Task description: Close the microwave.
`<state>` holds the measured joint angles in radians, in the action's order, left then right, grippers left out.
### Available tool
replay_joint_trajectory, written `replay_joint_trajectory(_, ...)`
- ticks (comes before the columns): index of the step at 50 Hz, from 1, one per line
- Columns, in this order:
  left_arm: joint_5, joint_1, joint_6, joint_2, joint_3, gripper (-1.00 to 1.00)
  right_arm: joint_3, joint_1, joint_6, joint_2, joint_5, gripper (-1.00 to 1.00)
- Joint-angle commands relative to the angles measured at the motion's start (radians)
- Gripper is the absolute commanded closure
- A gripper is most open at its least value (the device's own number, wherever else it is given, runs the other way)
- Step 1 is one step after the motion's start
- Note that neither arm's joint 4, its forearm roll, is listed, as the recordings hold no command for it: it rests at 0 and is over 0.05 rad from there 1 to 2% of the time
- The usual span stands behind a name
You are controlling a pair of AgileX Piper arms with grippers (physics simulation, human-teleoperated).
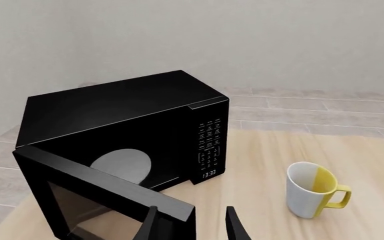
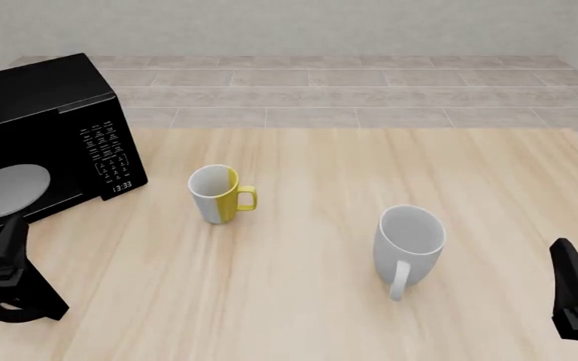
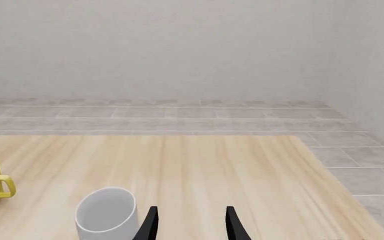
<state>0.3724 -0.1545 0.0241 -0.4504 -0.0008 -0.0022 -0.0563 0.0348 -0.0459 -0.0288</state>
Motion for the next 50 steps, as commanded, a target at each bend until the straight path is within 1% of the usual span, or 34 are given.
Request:
replay_joint_trajectory(1,0.252,-0.011,-0.011,-0.290,0.001,-1.00,-0.007,-0.018,0.007,0.013,0.008,-1.00)
replay_joint_trajectory(3,0.309,-0.017,-0.005,-0.351,0.001,-1.00,-0.009,-0.017,0.010,0.017,0.011,-1.00)
replay_joint_trajectory(4,0.314,-0.017,-0.005,-0.357,0.001,-1.00,-0.009,-0.017,0.010,0.017,0.011,-1.00)
replay_joint_trajectory(6,0.366,-0.019,-0.012,-0.415,0.001,-1.00,-0.014,-0.018,0.012,0.020,0.017,-1.00)
replay_joint_trajectory(12,0.404,-0.026,-0.016,-0.455,0.001,-1.00,-0.012,-0.021,0.011,0.026,0.019,-1.00)
replay_joint_trajectory(17,0.393,-0.033,-0.012,-0.441,0.001,-1.00,-0.010,-0.024,0.010,0.016,0.012,-1.00)
replay_joint_trajectory(22,0.309,-0.041,-0.008,-0.346,0.001,-1.00,-0.005,-0.026,0.010,-0.002,-0.008,-1.00)
replay_joint_trajectory(23,0.339,-0.040,-0.017,-0.386,0.001,-1.00,-0.003,-0.027,0.010,-0.006,-0.013,-1.00)
replay_joint_trajectory(24,0.393,-0.040,-0.029,-0.449,0.001,-1.00,-0.003,-0.026,0.008,-0.009,-0.015,-1.00)
replay_joint_trajectory(25,0.441,-0.045,-0.019,-0.499,0.001,-1.00,-0.003,-0.022,0.007,-0.009,-0.016,-1.00)
replay_joint_trajectory(26,0.461,-0.050,-0.007,-0.517,0.001,-1.00,-0.004,-0.021,0.009,-0.010,-0.016,-1.00)
replay_joint_trajectory(28,0.502,-0.049,-0.011,-0.564,0.001,-1.00,-0.005,-0.017,0.008,-0.007,-0.014,-1.00)
replay_joint_trajectory(29,0.540,-0.052,-0.009,-0.603,0.001,-1.00,-0.003,-0.017,0.008,-0.006,-0.014,-1.00)
replay_joint_trajectory(34,0.602,-0.050,-0.002,-0.664,0.001,-1.00,-0.003,-0.019,0.008,-0.009,-0.015,-1.00)
replay_joint_trajectory(38,0.674,-0.036,0.005,-0.737,0.000,-1.00,-0.001,-0.021,0.011,-0.006,-0.015,-1.00)
replay_joint_trajectory(39,0.669,-0.032,0.010,-0.731,0.000,-1.00,-0.003,-0.022,0.011,-0.006,-0.012,-1.00)
replay_joint_trajectory(40,0.569,-0.027,0.014,-0.635,-0.006,-1.00,-0.005,-0.023,0.012,0.001,-0.006,-1.00)
replay_joint_trajectory(41,0.520,-0.025,0.013,-0.603,-0.022,-1.00,-0.008,-0.024,0.013,0.003,-0.002,-1.00)
replay_joint_trajectory(42,0.504,-0.017,0.006,-0.596,-0.031,-1.00,-0.008,-0.026,0.013,0.006,0.002,-1.00)
replay_joint_trajectory(45,0.498,-0.012,0.010,-0.595,-0.037,-1.00,-0.009,-0.026,0.013,0.007,0.001,-1.00)
replay_joint_trajectory(50,0.521,-0.006,0.017,-0.631,-0.048,-1.00,-0.006,-0.023,0.013,0.000,-0.006,-1.00)
